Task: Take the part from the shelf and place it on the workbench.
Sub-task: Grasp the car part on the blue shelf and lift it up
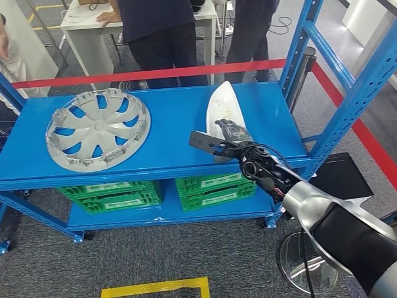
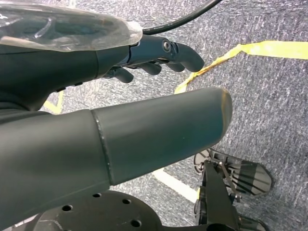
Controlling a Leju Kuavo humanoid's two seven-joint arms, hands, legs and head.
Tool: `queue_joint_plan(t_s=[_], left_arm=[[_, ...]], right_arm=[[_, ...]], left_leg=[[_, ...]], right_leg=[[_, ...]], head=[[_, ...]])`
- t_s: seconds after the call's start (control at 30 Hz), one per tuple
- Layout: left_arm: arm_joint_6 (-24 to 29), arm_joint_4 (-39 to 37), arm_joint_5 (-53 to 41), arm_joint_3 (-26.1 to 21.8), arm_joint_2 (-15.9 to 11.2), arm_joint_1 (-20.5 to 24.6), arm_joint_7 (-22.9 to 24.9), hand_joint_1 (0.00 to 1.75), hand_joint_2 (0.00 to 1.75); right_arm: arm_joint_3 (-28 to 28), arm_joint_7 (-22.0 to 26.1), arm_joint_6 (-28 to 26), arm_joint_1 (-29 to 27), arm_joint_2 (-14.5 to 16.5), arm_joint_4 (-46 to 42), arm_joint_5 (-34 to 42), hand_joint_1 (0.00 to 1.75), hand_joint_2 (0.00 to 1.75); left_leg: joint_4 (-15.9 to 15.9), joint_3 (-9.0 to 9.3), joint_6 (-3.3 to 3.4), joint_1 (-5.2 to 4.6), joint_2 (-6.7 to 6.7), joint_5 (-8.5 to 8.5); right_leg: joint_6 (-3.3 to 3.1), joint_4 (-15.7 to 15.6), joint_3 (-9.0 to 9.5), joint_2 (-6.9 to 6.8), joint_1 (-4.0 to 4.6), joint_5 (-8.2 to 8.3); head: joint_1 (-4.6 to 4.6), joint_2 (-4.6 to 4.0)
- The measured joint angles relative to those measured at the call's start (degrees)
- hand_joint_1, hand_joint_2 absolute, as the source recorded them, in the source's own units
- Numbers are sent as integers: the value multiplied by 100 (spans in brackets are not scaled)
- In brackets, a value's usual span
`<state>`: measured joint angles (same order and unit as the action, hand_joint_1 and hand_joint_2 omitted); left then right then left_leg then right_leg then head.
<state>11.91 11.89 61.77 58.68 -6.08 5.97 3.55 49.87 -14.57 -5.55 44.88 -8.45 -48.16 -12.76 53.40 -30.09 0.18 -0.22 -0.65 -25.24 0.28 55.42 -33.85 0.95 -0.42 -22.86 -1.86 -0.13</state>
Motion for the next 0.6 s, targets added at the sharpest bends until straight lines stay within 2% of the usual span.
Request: queue_joint_plan(t_s=[0.27, 0.6], left_arm=[[-33, 0, -39, 80, -2, 0, -68, 0, 0], [-63, 0, -39, 101, -2, 0, -75, 0, 0]], right_arm=[[-97, 373, 98, 138, -3, 207, 397, 0, 175], [-215, 476, 135, 217, -39, 440, 647, 0, 175]], left_leg=[[1, 0, 0, 0, 0, 0], [1, 0, 0, 0, 0, 0]], right_leg=[[1, 0, 0, 0, 0, 1], [1, 0, 0, -1, 0, 1]], head=[[-1, 0], [0, 0]])
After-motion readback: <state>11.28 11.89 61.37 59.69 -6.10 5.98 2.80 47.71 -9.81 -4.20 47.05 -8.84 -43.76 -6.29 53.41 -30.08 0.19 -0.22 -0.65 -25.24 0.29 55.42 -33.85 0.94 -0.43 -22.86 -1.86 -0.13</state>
